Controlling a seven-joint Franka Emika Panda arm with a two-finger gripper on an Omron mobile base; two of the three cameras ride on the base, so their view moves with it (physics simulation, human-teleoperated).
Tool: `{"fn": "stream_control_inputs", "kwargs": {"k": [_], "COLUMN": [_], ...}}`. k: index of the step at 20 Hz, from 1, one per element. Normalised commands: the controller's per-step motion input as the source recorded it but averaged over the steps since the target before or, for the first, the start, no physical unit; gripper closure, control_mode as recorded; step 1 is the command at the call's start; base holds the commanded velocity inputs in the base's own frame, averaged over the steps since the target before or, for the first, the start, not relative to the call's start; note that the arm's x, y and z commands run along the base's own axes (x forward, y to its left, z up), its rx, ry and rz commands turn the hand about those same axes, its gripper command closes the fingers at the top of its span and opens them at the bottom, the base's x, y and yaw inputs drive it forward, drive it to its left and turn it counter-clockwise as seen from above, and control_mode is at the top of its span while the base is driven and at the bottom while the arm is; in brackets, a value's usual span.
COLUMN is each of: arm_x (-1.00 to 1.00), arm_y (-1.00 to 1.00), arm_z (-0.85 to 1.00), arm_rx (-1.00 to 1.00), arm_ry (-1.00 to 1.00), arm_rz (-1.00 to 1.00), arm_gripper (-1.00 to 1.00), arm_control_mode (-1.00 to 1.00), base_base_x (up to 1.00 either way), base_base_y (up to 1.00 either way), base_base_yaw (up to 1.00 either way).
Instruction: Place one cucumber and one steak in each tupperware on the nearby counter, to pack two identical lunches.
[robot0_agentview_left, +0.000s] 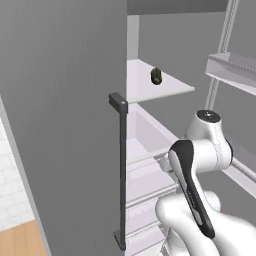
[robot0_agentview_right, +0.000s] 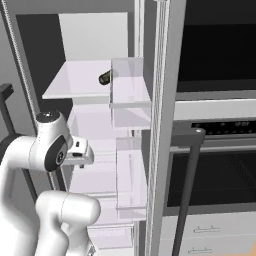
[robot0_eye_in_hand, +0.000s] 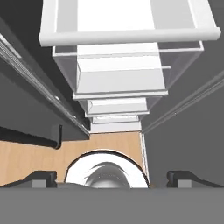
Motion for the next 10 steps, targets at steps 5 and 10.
{"fn": "stream_control_inputs", "kwargs": {"k": [5, 10], "arm_x": [0.0, 0.0], "arm_y": [0.11, 0.0], "arm_z": [1.0, 1.0], "arm_rx": [0.0, 0.05], "arm_ry": [-0.41, -0.43], "arm_rz": [-0.33, -0.31], "arm_gripper": [-1.0, -1.0], "arm_control_mode": [-1.0, -1.0], "base_base_x": [0.0, 0.0], "base_base_y": [0.0, 0.0], "base_base_yaw": [0.0, 0.0]}}
